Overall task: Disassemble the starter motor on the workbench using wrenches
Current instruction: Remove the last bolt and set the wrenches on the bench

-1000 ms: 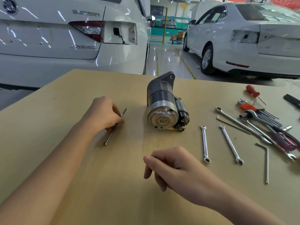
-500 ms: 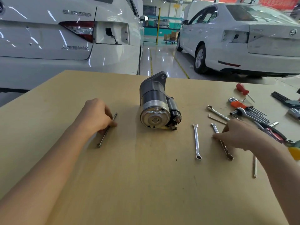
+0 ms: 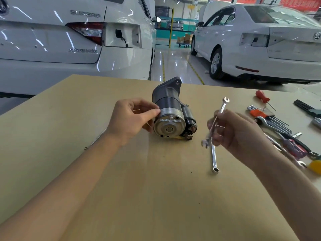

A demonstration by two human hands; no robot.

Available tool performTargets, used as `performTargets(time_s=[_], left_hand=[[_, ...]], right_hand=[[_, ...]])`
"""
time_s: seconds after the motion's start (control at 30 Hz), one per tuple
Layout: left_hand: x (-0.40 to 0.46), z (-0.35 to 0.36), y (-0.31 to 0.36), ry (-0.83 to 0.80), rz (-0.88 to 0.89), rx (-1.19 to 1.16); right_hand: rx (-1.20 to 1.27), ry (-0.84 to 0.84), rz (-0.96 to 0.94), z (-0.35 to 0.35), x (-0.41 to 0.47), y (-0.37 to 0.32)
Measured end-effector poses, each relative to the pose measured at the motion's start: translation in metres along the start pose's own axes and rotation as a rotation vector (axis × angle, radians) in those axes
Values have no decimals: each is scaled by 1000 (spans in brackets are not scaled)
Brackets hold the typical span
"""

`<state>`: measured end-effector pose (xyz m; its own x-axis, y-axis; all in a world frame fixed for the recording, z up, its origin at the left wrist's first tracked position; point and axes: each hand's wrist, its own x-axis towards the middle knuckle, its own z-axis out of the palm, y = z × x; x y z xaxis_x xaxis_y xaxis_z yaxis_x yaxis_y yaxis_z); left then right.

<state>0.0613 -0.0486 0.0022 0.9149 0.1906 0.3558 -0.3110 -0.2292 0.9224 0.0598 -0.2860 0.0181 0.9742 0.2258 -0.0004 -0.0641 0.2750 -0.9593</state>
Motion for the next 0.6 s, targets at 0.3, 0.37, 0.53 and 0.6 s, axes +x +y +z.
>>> performTargets(time_s=[0.3,0.37,0.53,0.6], left_hand=[[-7,5,6,-82,50,-183],[-7,4,6,-84,34,-197],[-6,4,5,-90,27,-190],[-6,4,4,-85,21,-195]], right_hand=[[170,-3,-126,21,-11,13],[159,-2,-127,22,-12,14],[9,16,-181,24,-16,15],[-84,35,-210,26,-17,18]])
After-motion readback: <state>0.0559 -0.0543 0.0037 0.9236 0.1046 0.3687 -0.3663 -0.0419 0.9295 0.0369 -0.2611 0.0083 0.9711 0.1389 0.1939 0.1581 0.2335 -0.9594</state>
